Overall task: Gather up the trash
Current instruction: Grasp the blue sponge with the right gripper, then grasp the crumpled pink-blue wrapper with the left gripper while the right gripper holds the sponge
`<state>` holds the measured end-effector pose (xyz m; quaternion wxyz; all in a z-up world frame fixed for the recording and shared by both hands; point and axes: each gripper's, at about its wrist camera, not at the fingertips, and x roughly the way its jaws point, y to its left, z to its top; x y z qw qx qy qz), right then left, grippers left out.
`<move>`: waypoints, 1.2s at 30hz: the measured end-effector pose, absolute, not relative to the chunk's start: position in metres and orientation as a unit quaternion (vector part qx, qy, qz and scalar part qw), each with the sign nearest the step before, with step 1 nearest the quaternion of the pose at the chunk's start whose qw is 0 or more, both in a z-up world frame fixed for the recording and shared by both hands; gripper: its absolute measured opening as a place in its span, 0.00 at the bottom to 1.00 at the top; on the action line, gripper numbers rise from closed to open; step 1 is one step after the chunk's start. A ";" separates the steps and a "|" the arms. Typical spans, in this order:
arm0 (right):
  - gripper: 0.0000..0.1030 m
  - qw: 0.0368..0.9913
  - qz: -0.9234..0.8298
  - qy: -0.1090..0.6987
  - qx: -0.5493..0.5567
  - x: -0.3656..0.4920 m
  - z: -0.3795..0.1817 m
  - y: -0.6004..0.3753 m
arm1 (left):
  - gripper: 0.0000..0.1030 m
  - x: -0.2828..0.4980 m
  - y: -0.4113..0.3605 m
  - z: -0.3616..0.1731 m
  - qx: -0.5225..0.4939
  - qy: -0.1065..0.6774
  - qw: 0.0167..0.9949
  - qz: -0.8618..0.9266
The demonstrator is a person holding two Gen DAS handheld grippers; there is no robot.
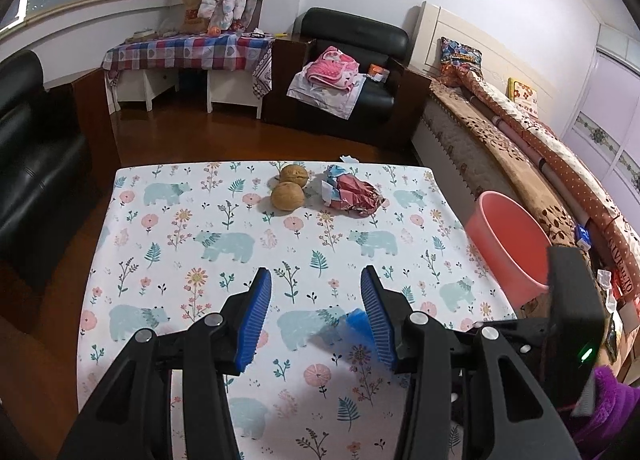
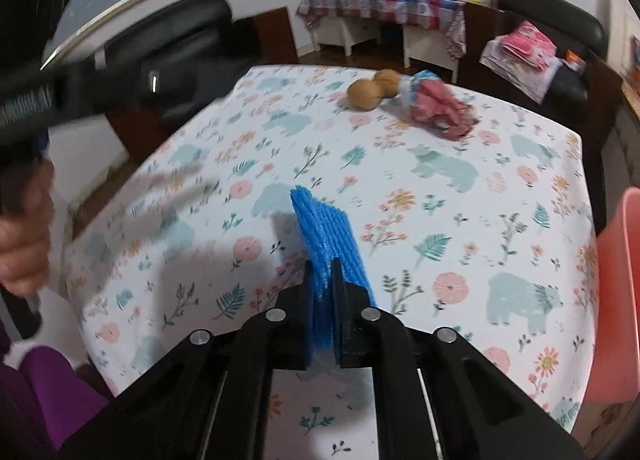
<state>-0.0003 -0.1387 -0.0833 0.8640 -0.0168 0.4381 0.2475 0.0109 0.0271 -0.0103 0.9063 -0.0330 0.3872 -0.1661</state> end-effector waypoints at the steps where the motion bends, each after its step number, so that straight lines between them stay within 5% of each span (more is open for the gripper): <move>1: 0.07 0.867 0.244 0.433 -0.005 -0.001 -0.079 -0.144 | 0.45 0.011 0.026 -0.011 -0.033 0.387 0.906 -0.166; 19: 0.07 0.910 0.132 0.371 0.127 0.008 -0.042 -0.244 | 0.45 0.124 -0.051 -0.035 -0.026 0.398 0.902 -0.166; 36: 0.07 0.907 0.108 0.376 0.153 0.018 -0.059 -0.266 | 0.45 0.213 -0.097 -0.083 -0.044 0.494 0.864 -0.087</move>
